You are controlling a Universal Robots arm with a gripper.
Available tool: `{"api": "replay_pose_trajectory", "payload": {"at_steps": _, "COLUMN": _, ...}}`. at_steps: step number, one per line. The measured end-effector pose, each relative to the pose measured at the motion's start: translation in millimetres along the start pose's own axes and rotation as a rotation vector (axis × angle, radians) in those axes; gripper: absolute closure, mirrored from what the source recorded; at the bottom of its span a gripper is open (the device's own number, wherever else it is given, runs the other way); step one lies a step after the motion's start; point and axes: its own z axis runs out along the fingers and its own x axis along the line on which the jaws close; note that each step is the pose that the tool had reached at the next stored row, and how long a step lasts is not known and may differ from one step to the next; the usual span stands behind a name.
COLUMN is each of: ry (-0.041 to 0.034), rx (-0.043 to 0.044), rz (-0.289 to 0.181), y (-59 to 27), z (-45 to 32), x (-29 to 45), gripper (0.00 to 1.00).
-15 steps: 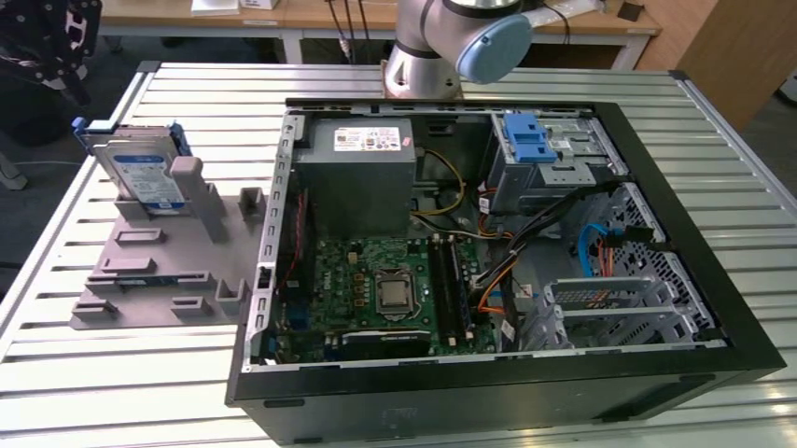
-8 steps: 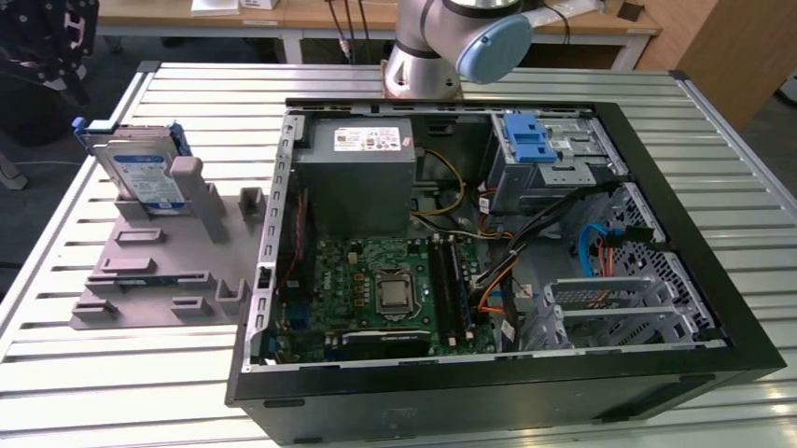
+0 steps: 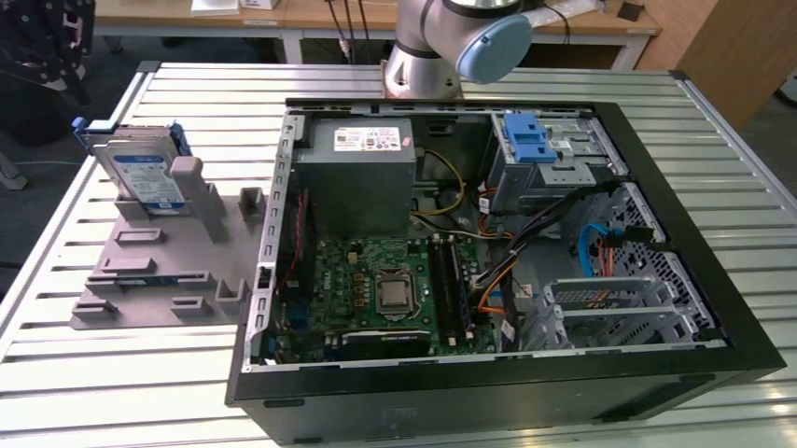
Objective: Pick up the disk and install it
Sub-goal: 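Pick up the disk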
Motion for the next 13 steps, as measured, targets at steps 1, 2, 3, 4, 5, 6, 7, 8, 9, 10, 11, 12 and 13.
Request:
{"api": "replay_pose_trajectory", "payload": {"at_steps": 1, "ry": 0.0005, "rx": 0.0, "rz": -0.009, "y": 0.0, "z": 0.0, "x": 0.0, "gripper": 0.89}}
{"api": "replay_pose_trajectory", "payload": {"at_steps": 2, "ry": 0.001, "rx": -0.0001, "rz": -0.019, "y": 0.0, "z": 0.0, "x": 0.0, "gripper": 0.89}}
{"api": "replay_pose_trajectory", "payload": {"at_steps": 3, "ry": 0.0015, "rx": -0.0001, "rz": -0.028, "y": 0.0, "z": 0.0, "x": 0.0, "gripper": 0.89}}
{"api": "replay_pose_trajectory", "payload": {"at_steps": 4, "ry": 0.002, "rx": 0.0, "rz": -0.037, "y": 0.0, "z": 0.1, "x": 0.0, "gripper": 0.89}}
{"api": "replay_pose_trajectory", "payload": {"at_steps": 5, "ry": 0.0025, "rx": 0.0, "rz": -0.046, "y": 0.0, "z": 0.1, "x": 0.0, "gripper": 0.89}}
{"api": "replay_pose_trajectory", "payload": {"at_steps": 6, "ry": 0.0029, "rx": 0.0, "rz": -0.055, "y": 0.0, "z": 0.1, "x": 0.0, "gripper": 0.89}}
{"api": "replay_pose_trajectory", "payload": {"at_steps": 7, "ry": 0.0034, "rx": -0.0001, "rz": -0.063, "y": 0.0, "z": 0.1, "x": 0.0, "gripper": 0.89}}
{"api": "replay_pose_trajectory", "payload": {"at_steps": 8, "ry": 0.0039, "rx": 0.0, "rz": -0.073, "y": 0.0, "z": 0.1, "x": 0.0, "gripper": 0.89}}
{"api": "replay_pose_trajectory", "payload": {"at_steps": 9, "ry": 0.0044, "rx": 0.0, "rz": -0.084, "y": 0.0, "z": 0.1, "x": 0.0, "gripper": 0.89}}
{"api": "replay_pose_trajectory", "payload": {"at_steps": 10, "ry": 0.005, "rx": -0.0001, "rz": -0.094, "y": 0.0, "z": 0.1, "x": 0.0, "gripper": 0.89}}
{"api": "replay_pose_trajectory", "payload": {"at_steps": 11, "ry": 0.0055, "rx": -0.0001, "rz": -0.105, "y": 0.0, "z": 0.1, "x": 0.0, "gripper": 0.89}}
{"api": "replay_pose_trajectory", "payload": {"at_steps": 12, "ry": 0.0061, "rx": -0.0001, "rz": -0.115, "y": 0.0, "z": 0.1, "x": 0.0, "gripper": 0.89}}
{"api": "replay_pose_trajectory", "payload": {"at_steps": 13, "ry": 0.0067, "rx": -0.0002, "rz": -0.125, "y": 0.0, "z": 0.1, "x": 0.0, "gripper": 0.89}}
